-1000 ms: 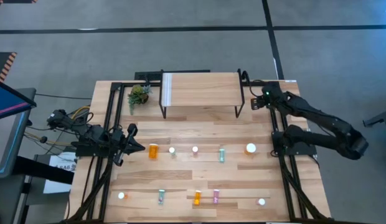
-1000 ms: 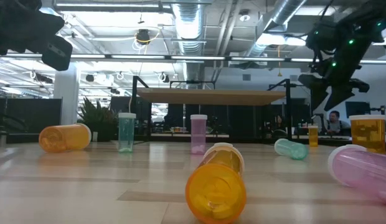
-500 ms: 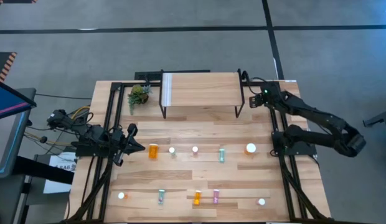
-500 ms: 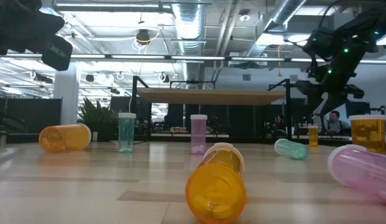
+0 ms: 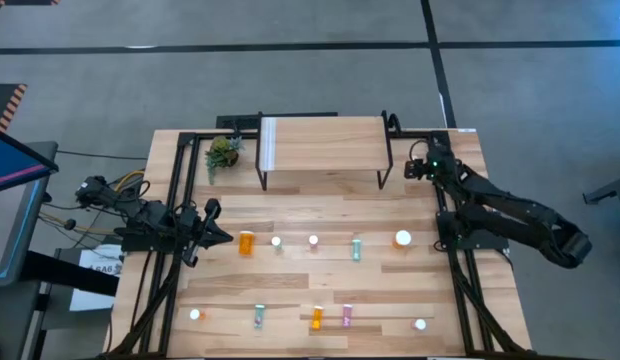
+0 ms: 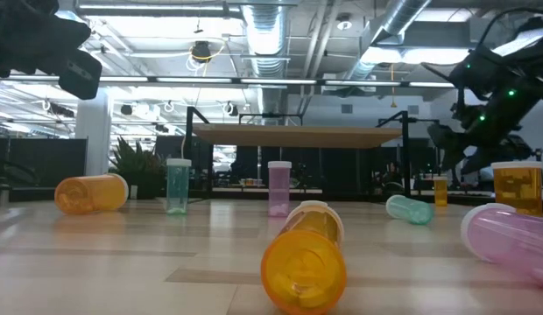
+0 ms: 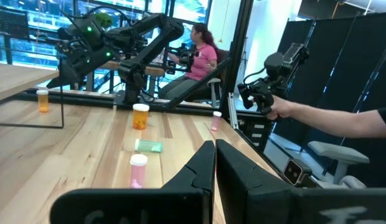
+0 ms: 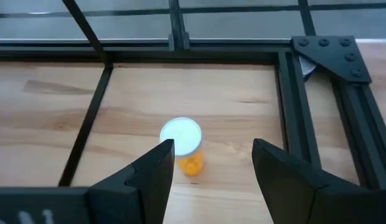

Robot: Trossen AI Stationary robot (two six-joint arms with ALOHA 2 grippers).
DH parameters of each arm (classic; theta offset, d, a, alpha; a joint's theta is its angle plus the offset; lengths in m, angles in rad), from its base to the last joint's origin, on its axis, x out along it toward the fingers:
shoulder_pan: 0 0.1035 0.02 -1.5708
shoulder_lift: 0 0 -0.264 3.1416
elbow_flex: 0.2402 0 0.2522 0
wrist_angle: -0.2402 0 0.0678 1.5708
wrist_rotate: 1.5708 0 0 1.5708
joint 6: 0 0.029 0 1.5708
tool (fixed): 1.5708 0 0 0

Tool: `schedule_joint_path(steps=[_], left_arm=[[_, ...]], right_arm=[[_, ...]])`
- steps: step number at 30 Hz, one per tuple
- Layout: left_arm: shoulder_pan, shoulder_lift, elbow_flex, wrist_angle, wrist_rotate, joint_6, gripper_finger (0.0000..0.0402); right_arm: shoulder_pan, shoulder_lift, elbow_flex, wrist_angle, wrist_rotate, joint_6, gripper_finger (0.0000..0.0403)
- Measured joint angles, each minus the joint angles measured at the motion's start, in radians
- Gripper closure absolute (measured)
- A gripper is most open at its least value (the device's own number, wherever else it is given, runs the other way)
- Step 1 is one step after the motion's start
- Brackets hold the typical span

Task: Pick and place medicine bottles onto shelf by color
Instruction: Put the top small orange pill bottle on the shelf

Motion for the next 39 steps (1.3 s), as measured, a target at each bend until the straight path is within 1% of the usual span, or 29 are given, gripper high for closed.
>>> schedule_joint_path(steps=[6, 11, 16, 19, 30, 39], left_arm=[[0.000, 0.000, 0.000, 0.000, 0.000, 0.000, 0.0401], [0.000, 0.000, 0.000, 0.000, -0.001, 0.000, 0.0401], [0.000, 0.000, 0.000, 0.000, -0.002, 0.000, 0.0401], [0.000, 0.000, 0.000, 0.000, -0.002, 0.000, 0.0401], [0.000, 0.000, 0.000, 0.000, -0.002, 0.000, 0.0401], [0.000, 0.000, 0.000, 0.000, -0.002, 0.000, 0.0401]], right_arm=[[0.034, 0.000, 0.000, 0.056, 0.000, -0.023, 0.0163], [0.070, 0.016, 0.000, 0.059, 0.008, -0.026, 0.0163], [0.124, 0.058, 0.000, 0.070, 0.111, -0.009, 0.0163], [0.143, 0.087, 0.000, 0.112, 0.129, -0.004, 0.0163], [0.142, 0.233, 0.000, 0.201, 0.129, 0.052, 0.0163], [0.140, 0.330, 0.001, 0.283, 0.129, 0.056, 0.0164]])
